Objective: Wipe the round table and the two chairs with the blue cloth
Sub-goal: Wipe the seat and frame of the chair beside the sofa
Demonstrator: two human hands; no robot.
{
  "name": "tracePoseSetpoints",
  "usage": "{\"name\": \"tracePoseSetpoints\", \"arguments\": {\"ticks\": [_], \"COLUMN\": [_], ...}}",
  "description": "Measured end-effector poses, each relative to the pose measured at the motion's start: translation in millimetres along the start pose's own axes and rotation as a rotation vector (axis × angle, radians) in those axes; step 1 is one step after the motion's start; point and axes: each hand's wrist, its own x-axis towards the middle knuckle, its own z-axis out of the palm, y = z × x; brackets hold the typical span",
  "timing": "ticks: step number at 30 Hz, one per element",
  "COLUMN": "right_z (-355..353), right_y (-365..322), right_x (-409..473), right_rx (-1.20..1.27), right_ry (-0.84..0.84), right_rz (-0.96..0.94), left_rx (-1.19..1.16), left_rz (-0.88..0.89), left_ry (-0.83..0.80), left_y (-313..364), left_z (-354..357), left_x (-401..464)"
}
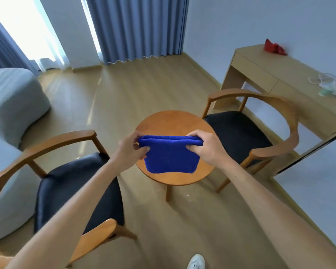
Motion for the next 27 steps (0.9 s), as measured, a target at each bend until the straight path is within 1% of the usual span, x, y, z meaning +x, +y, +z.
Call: {"name": "tracePoseSetpoints", "arguments": {"ticks": [4, 7, 9, 12, 16, 21, 27], "right_z": [-52, -79, -90, -97, -100, -97, -89], "right_y": [52, 85, 107, 136, 169, 207, 240], "right_x": [4, 14, 25, 46, 84, 128, 176], "right_rx": [-0.028, -0.049, -0.059, -0.124, -0.271, -0.381, -0.410], "right_ry": [-0.065, -0.124, -0.157, -0.234, -0.362, -0.447, -0.549], "right_rz": [0.033, 0.056, 0.079, 0.091, 0.057, 0.040, 0.062], "left_rx": [0.066, 0.121, 0.171, 0.202, 0.146, 0.102, 0.052], "left_rz": [-0.029, -0.085, -0.089, -0.103, -0.169, -0.262, -0.397], "left_ry": [-0.001, 0.004, 0.009, 0.007, 0.011, 0.020, 0.048], "left_y": [27, 34, 34, 28, 12, -13, -29], "left_z": [62, 98, 116, 137, 160, 186, 203], "left_x": [26, 49, 66, 90, 124, 169, 207]}}
